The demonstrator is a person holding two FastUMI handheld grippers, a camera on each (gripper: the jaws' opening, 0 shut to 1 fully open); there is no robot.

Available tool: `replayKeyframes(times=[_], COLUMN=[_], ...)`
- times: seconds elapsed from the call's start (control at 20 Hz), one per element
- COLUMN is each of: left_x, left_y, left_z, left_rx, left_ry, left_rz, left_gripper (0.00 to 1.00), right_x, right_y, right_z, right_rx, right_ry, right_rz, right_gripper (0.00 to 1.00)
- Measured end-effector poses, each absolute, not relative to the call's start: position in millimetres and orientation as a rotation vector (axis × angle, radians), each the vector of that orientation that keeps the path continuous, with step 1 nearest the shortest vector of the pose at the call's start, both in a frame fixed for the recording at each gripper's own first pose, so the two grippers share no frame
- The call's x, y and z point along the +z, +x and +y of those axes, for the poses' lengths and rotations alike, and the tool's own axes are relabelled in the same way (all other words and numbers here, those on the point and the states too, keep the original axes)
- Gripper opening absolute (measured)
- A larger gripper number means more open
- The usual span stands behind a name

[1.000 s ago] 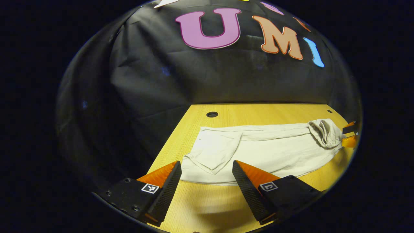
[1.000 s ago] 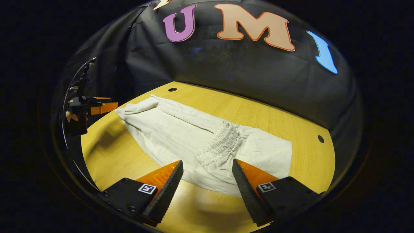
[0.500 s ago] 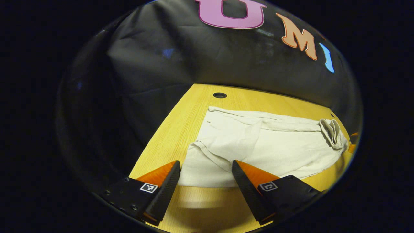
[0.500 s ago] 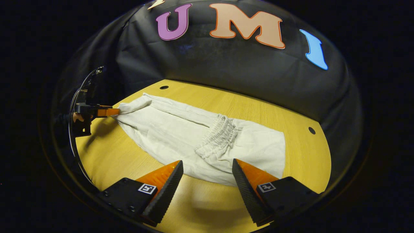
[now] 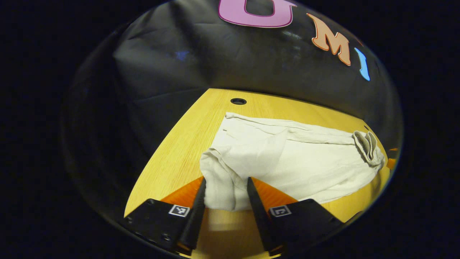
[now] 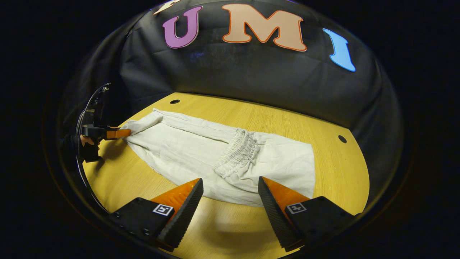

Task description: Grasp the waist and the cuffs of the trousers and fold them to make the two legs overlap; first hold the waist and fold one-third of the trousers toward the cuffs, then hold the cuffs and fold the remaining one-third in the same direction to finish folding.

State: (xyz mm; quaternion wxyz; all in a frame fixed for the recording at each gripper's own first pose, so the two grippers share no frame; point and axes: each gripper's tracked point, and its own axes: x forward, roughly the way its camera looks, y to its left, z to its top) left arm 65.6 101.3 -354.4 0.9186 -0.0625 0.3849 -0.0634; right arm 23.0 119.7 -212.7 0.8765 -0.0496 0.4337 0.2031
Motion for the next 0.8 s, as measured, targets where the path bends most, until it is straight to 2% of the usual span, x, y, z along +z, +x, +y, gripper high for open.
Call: replayKeyframes(times=[0.05, 0.2, 0.25, 0.3, 0.35, 0.5, 0.8], left_x=[-354.3, -348.5, -349.9, -349.7, -349.1, -335.5, -265.6], left_y=[66.2, 68.2, 68.4, 68.4, 71.4, 69.4, 87.5], left_z=[95.5, 85.8, 84.7, 85.4, 86.2, 82.6, 52.8], left_rx=[-0.141, -0.159, -0.153, -0.122, -0.099, -0.048, -0.048], left_ry=[-0.128, -0.165, -0.171, -0.175, -0.172, -0.172, -0.236], left_rz=[0.795, 0.783, 0.787, 0.792, 0.801, 0.811, 0.693], left_gripper=[0.59, 0.19, 0.19, 0.07, 0.0, 0.0, 0.0], right_x=[-213.0, -211.8, -211.1, -208.7, -206.9, -200.7, -190.1], right_y=[23.3, 25.6, 26.2, 29.4, 32.1, 40.3, 51.4], right_z=[119.1, 118.3, 116.3, 112.8, 108.5, 94.8, 70.0], right_rx=[0.427, 0.439, 0.439, 0.439, 0.437, 0.446, 0.452], right_ry=[-0.102, -0.095, -0.092, -0.088, -0.086, -0.076, -0.041], right_rz=[0.906, 0.908, 0.906, 0.899, 0.891, 0.873, 0.841], right_gripper=[0.98, 0.98, 0.98, 0.98, 0.98, 0.98, 0.98])
